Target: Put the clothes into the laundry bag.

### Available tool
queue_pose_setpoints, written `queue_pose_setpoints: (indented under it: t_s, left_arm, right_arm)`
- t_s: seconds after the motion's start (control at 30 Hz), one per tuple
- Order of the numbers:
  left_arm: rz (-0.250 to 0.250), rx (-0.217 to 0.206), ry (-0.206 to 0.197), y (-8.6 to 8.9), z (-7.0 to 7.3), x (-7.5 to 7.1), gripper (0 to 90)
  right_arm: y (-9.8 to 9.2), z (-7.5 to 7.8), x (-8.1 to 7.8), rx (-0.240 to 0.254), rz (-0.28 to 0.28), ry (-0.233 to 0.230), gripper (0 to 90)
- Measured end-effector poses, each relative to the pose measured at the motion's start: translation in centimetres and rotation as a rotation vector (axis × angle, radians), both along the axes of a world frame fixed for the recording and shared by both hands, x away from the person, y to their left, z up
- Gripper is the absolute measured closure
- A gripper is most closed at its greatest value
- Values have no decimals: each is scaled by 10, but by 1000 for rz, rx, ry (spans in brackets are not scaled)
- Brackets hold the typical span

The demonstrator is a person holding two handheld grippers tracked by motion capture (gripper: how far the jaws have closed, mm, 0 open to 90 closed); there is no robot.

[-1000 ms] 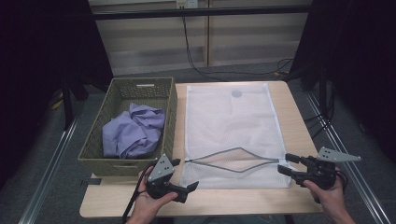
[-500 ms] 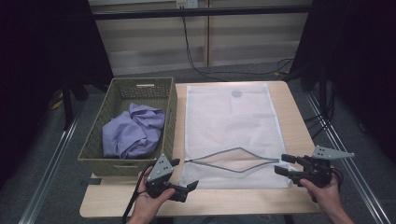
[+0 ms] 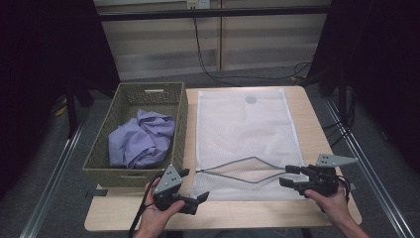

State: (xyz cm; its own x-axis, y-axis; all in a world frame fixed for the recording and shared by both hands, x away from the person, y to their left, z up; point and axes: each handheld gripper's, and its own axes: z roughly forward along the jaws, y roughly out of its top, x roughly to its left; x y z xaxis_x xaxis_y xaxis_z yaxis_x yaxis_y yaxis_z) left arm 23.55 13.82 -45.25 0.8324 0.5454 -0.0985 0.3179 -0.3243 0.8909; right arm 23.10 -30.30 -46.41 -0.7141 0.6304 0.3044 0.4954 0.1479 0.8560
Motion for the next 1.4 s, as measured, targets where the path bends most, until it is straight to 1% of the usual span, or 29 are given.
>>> queue_pose_setpoints:
  t_s: [0.1, 0.13, 0.2, 0.27, 0.33, 0.37, 0.43, 0.47, 0.5, 0.67, 0.77, 0.87, 0.93, 1.03, 1.07, 1.13, 1.27, 1.4]
  left_arm:
    - [-8, -3, 7, -1, 0, 0, 42]
    - [-9, -1, 9, -2, 0, 0, 41]
    - [-9, 3, 10, -3, 0, 0, 42]
    - [-9, 0, 14, -3, -1, 0, 42]
    - [-11, 7, 15, -4, -1, 0, 42]
    - [-18, 11, 19, -4, -1, 1, 43]
    - [-18, 12, 19, -4, -1, 1, 43]
    - [-17, 16, 17, -4, -1, 1, 43]
    - [-18, 11, 18, -4, -1, 1, 44]
    - [-14, 16, 14, -3, -1, 1, 44]
    - [-17, 20, 10, -3, -1, 1, 45]
    - [-13, 16, 14, -4, -1, 1, 46]
    - [-16, 19, 12, -4, -1, 1, 46]
    - [-16, 10, 13, -4, -1, 1, 47]
    - [-16, 10, 13, -4, -1, 1, 47]
    - [-18, 0, 17, -3, -1, 1, 47]
    - [-19, 1, 15, -3, 0, 0, 47]
    - [-21, 8, 10, -3, 0, 0, 47]
  right_arm:
    - [4, 0, 2, -12, 13, 1, 396]
    - [6, 2, 4, -27, 22, -7, 409]
    - [6, 4, 8, -23, 26, -12, 440]
    - [7, 4, 10, -27, 33, -13, 446]
    - [9, 3, 15, -31, 41, -2, 453]
    - [12, 1, 18, -49, 47, 1, 454]
    - [13, 0, 20, -51, 52, 5, 454]
    - [16, -1, 24, -58, 55, 13, 451]
    - [18, 0, 26, -60, 60, 15, 452]
    - [27, 2, 38, -68, 81, 17, 462]
    - [33, 6, 44, -69, 100, 12, 494]
    - [39, 8, 52, -70, 114, 14, 514]
    - [43, 8, 57, -80, 120, 19, 514]
    - [49, 8, 65, -79, 125, 31, 514]
    - [49, 8, 65, -79, 125, 31, 514]
    - [53, 7, 72, -92, 125, 37, 511]
    - [58, 9, 79, -98, 125, 31, 497]
    - [62, 12, 87, -123, 126, 24, 457]
